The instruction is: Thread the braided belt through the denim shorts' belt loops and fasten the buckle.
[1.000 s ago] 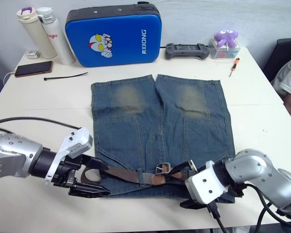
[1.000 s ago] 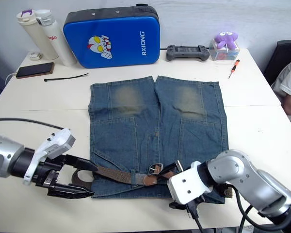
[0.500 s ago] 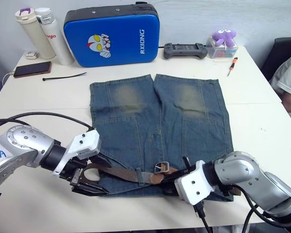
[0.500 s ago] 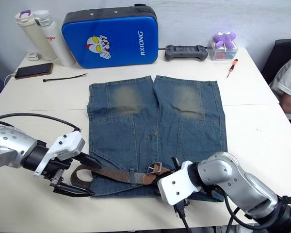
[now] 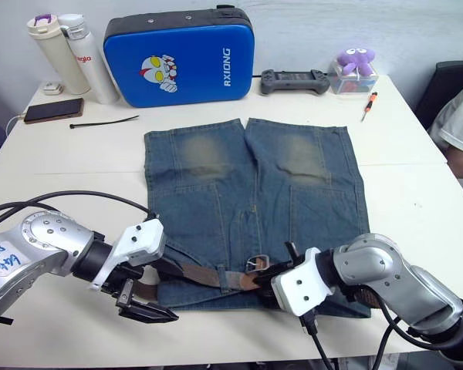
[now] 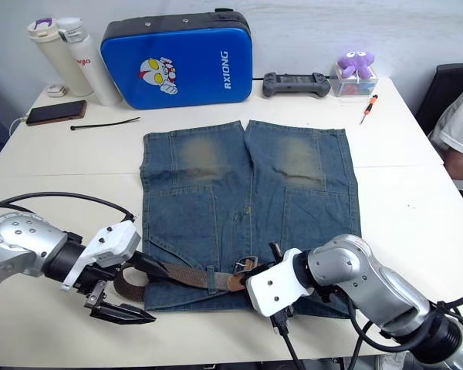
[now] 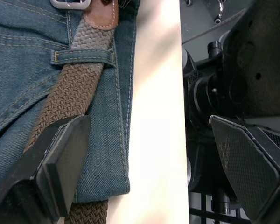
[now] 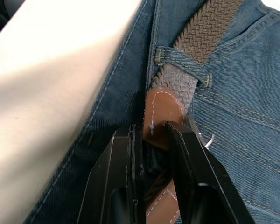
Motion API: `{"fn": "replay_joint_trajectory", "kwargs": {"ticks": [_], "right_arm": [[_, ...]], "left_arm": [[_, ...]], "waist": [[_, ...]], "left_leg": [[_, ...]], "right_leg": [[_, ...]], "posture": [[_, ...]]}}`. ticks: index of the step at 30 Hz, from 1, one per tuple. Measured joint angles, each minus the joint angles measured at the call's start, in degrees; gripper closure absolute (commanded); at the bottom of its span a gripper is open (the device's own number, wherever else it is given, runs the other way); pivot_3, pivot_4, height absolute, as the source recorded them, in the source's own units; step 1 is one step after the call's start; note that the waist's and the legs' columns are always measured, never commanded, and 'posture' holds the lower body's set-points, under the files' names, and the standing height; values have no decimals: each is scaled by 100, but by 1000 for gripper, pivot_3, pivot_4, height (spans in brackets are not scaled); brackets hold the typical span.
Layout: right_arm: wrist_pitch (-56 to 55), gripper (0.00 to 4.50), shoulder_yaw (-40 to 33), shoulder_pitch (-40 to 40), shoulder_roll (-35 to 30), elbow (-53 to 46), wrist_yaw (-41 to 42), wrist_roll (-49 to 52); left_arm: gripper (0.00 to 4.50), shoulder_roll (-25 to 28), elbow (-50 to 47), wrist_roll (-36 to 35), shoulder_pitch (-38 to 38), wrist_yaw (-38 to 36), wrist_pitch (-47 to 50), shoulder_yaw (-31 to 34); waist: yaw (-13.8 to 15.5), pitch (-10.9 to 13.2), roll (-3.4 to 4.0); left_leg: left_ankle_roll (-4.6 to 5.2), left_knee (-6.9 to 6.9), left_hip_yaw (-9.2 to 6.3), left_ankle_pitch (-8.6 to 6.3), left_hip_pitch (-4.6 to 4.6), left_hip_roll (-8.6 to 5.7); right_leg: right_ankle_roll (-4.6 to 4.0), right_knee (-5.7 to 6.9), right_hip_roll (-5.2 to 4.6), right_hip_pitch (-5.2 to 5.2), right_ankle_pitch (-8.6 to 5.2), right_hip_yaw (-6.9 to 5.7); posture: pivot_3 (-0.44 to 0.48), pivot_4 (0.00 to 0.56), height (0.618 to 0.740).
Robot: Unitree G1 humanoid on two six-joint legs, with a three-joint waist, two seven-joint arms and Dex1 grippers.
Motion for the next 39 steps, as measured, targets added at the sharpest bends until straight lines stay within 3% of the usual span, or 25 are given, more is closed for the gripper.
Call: {"fn": "replay_joint_trajectory", "kwargs": {"ticks": [2, 3, 5, 12, 20, 30, 39], "right_arm": [[2, 3438, 11, -11, 16, 65, 0, -21], [6, 3958, 10, -22, 24, 80, 3, -22], [11, 4457, 10, -43, 70, 91, 8, -13], [403, 4457, -97, -98, 119, 109, 125, 367], [2208, 4457, -908, -596, 128, -311, 262, 1930], [518, 4457, -791, -1116, -364, -280, 554, 1100], [-24, 4457, -784, -1116, -584, 253, 688, 833]], "left_arm": [[0, -23, 0, 12, 4, 27, 13, 0], [0, -35, 0, 17, 2, 34, 21, 0], [0, -91, 1, 24, -6, 66, 46, 0], [0, -194, 33, 329, -47, 94, -1, -55], [0, -630, 221, 749, -248, 248, -17, -382], [0, -989, 464, 1189, -506, 273, -58, -752], [0, -1215, 558, 1327, -689, 240, -43, -842]], "waist": [[5, 0, 0], [5, 0, 0], [5, 0, -1], [7, 0, -1], [3, -1, -1], [8, -1, -2], [9, -1, -2]], "left_leg": [[0, 1, 0, 0, 0, 0], [0, 2, 0, 0, 0, 0], [0, 4, 0, 0, 0, 0], [0, 7, 0, 0, 0, 0], [1, 8, -1, 0, 0, 0], [4, 11, 1, -2, -1, -1], [3, 15, 1, -1, -1, -1]], "right_leg": [[0, 1, 0, 0, 0, 0], [0, 1, 0, 0, 0, 0], [0, 3, 0, 1, 0, 0], [0, 6, 0, 0, 0, 0], [0, 11, 0, -1, 0, 0], [0, 10, 0, -2, 0, 1], [0, 14, -1, -1, 0, 1]], "posture": [[0, 150, 740], [0, 150, 740], [0, 150, 740], [0, 150, 740], [0, 150, 740], [0, 150, 740], [0, 150, 740]]}}
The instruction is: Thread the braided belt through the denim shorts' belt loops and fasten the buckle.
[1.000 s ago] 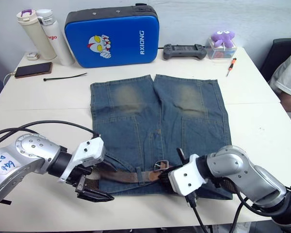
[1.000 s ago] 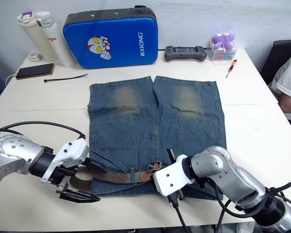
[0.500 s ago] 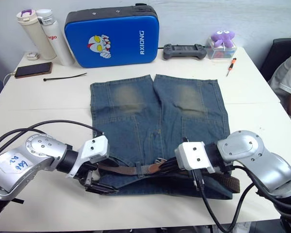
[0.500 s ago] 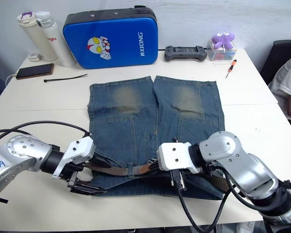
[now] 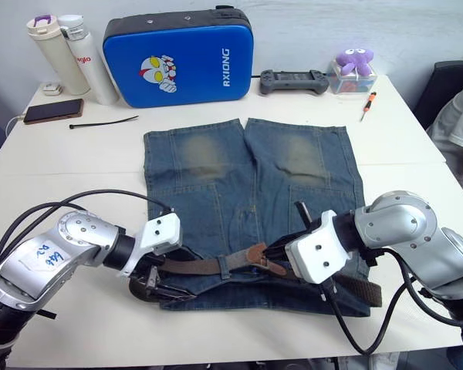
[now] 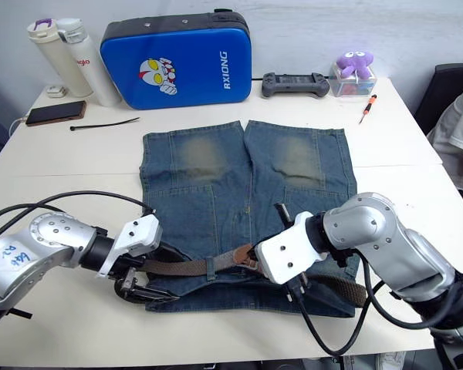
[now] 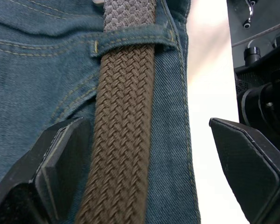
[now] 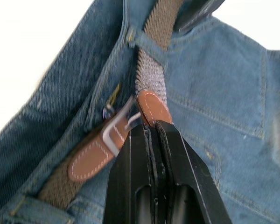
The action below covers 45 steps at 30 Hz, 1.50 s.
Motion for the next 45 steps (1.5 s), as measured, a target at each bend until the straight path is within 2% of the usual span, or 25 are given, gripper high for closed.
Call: {"fn": "replay_joint_trajectory", "kwargs": {"ticks": [11, 17, 26, 35, 39, 45], "right_arm": [[375, 4457, -873, 205, -829, 547, 375, 565], [416, 4457, -1224, 277, -1256, 775, 493, 632], [308, 4457, -1539, 604, -1865, 965, 607, 574], [937, 4457, -1625, 526, -1870, 820, 519, 837], [1701, 4457, -1647, 231, -1870, 625, 406, 1116], [2448, 4457, -1636, 122, -1842, 294, 229, 1463]], "left_arm": [[0, -988, 311, -290, -696, 278, 197, 249], [0, -1482, 463, -174, -1094, 462, 159, 1], [0, -1857, 853, 321, -1434, 521, 16, -530], [0, -2539, 869, 767, -1555, 924, -78, -994], [0, -3234, 1005, 1063, -1640, 1320, -291, -1254], [0, -3872, 1519, 1667, -2084, 1654, -716, -1558]], "waist": [[11, 0, -1], [6, 0, -1], [18, 0, -1], [16, 0, -1], [27, 0, -1], [52, 0, -1]], "left_leg": [[2, 9, 0, 1, -2, 1], [1, 9, 2, 1, -2, 1], [1, 14, 3, 2, -2, 0], [-1, 18, 4, 3, -2, 0], [-1, 25, 4, 3, -3, 0], [0, 29, 6, 3, -5, 0]], "right_leg": [[0, 2, 0, 2, 0, -1], [0, 12, 1, -1, 0, 1], [1, 22, 0, 1, 0, 3], [1, 23, 1, -1, 0, 5], [1, 23, 1, -1, 0, 5], [1, 25, 1, -1, 0, 5]], "posture": [[0, 150, 740], [0, 150, 740], [0, 150, 740], [0, 150, 740], [0, 150, 740], [0, 150, 740]]}}
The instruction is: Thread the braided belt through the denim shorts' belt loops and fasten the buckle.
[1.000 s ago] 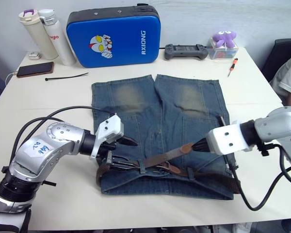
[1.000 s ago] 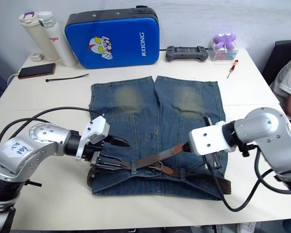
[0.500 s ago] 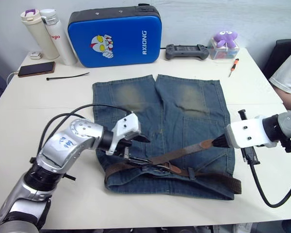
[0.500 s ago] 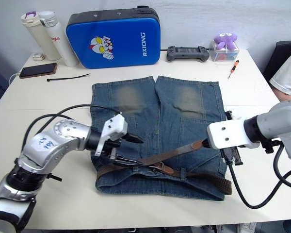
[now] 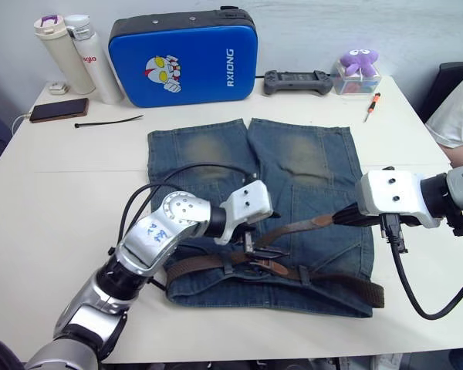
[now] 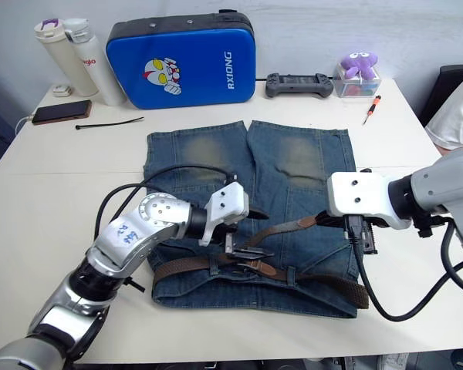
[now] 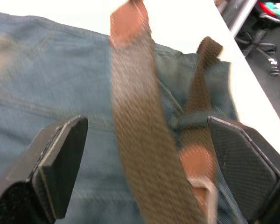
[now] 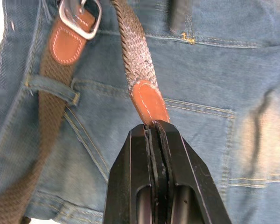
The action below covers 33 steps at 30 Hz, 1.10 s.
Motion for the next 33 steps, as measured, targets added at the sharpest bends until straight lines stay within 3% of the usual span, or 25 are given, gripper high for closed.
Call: {"fn": "replay_joint_trajectory", "kwargs": {"ticks": [1, 4, 11, 13, 16, 19, 22, 26, 30, 33], "right_arm": [[59, 4457, 0, -11, 5, -25, -28, 40], [189, 4500, 0, -34, 5, -60, -99, 111], [353, 4500, -3, -34, 5, -132, -309, 235], [453, 4500, -11, -37, 6, -158, -365, 301], [738, 4500, -23, -150, 95, -163, -507, 439], [1185, 3634, -154, -275, 277, -160, -654, 784], [1596, 2209, -368, -333, 376, -235, -675, 1308], [2197, 330, -708, -86, 364, -523, -711, 1934], [2284, 330, -638, 449, 491, -1160, -1078, 2123], [1824, 330, 49, 899, 659, -1527, -1629, 1464]], "left_arm": [[0, -59, 76, 55, -31, 6, -18, -38], [730, -156, 207, 154, -116, 6, -6, -118], [3935, -180, 203, 129, -142, -58, 132, 9], [4459, -174, 204, 128, -142, -105, 133, 26], [4459, -179, 223, 127, -142, -128, 135, 103], [4500, -249, 353, 0, -142, -106, 298, 415], [4500, -280, 409, -224, -38, 64, 729, 875], [4500, 95, 329, -310, 485, 242, 1173, 1179], [4500, 242, -69, -364, 761, 323, 1408, 1206], [4500, 293, -284, -447, 761, 333, 1454, 1256]], "waist": [[-6, 0, 0], [-15, 0, 0], [-4, 0, 0], [2, 0, 0], [-8, 0, 0], [-6, 0, 0], [-10, 0, 0], [-13, 0, 0], [25, 0, 0], [77, -2, -3]], "left_leg": [[0, 0, 1, 0, 0, 0], [-2, 0, 1, 1, 0, 1], [-2, 2, 1, 1, 0, 0], [-2, 2, 1, 1, 0, 0], [-2, 3, 1, 1, 0, 1], [-3, 3, 0, 2, 1, 1], [-2, 3, 0, 1, 0, 1], [-3, -1, -2, 2, 1, 2], [-1, 8, -3, 1, -5, 1], [2, 21, -3, -1, -5, 0]], "right_leg": [[0, 0, 1, -1, 0, 1], [0, 6, 1, -3, 0, 1], [0, 7, 1, -3, 0, 2], [0, 7, 1, -3, 0, 2], [0, 7, 1, -3, 0, 3], [0, 9, 1, -3, 0, 2], [0, 11, 1, -4, 0, 2], [0, 14, 1, -5, 0, 0], [1, 10, -2, -4, 0, 0], [2, 10, -1, -1, 1, 0]], "posture": [[0, 150, 740], [0, 150, 740], [0, 150, 740], [0, 150, 740], [0, 150, 740], [0, 150, 740], [0, 150, 740], [0, 150, 740], [0, 150, 740], [0, 150, 740]]}}
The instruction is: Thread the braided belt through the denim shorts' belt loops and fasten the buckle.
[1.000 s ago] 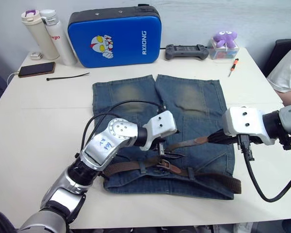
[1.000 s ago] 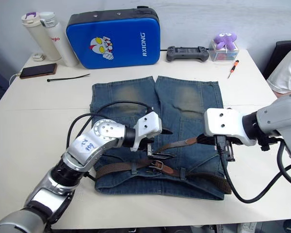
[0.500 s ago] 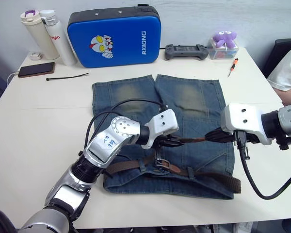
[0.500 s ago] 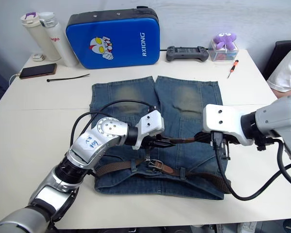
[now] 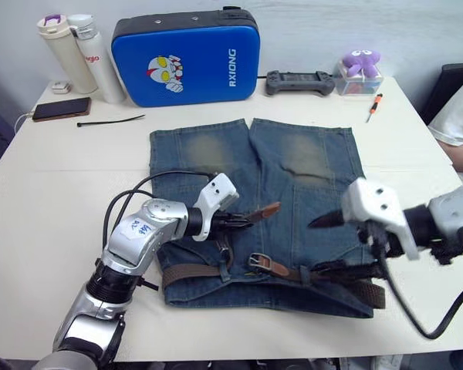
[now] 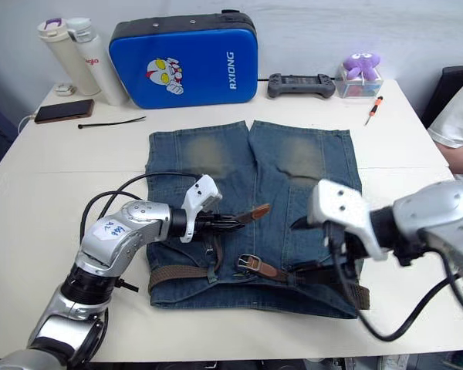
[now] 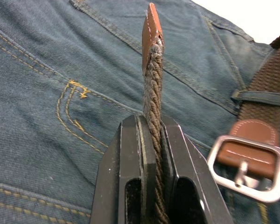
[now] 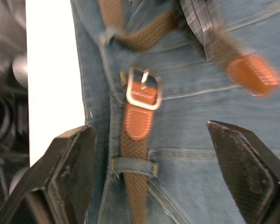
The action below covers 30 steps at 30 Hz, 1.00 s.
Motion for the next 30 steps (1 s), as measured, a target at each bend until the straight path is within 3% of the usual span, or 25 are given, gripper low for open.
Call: {"fn": "replay_joint_trajectory", "kwargs": {"ticks": [6, 18, 22, 27, 30], "right_arm": [[-646, 330, 1027, 359, 439, 11, -841, -1182], [-436, 330, 1343, 574, 792, -147, -1314, -1507], [-414, 1951, 1346, 720, 939, -146, -1437, -1539], [-386, 4395, 1297, 728, 1206, 2, -1635, -1620], [-255, 4478, 1228, 728, 1395, 92, -1711, -1518]], "left_arm": [[4500, 247, 216, 55, -257, -146, -281, -58], [4500, 339, 450, 144, -434, -371, -568, -227], [4500, 464, 483, 172, -434, -473, -668, -272], [4500, 550, 497, 170, -433, -525, -730, -247], [4500, 530, 496, 115, -432, -506, -666, -163]], "waist": [[12, 0, 0], [8, 0, 0], [-2, 0, 0], [1, 0, 0], [-4, 0, -1]], "left_leg": [[-3, 7, 1, 1, -1, 0], [-2, 9, -1, 1, -1, 0], [-3, 8, 0, 1, 0, 0], [-3, 10, -1, 1, 0, 0], [-3, 10, -1, 1, 0, 0]], "right_leg": [[1, 7, 1, -3, 0, 1], [1, 9, 1, -3, 0, 1], [0, 10, 2, -3, 0, 1], [1, 11, 2, -2, 0, 1], [1, 13, 2, -3, 0, 1]], "posture": [[0, 150, 740], [0, 150, 740], [0, 150, 740], [0, 150, 740], [0, 150, 740]]}}
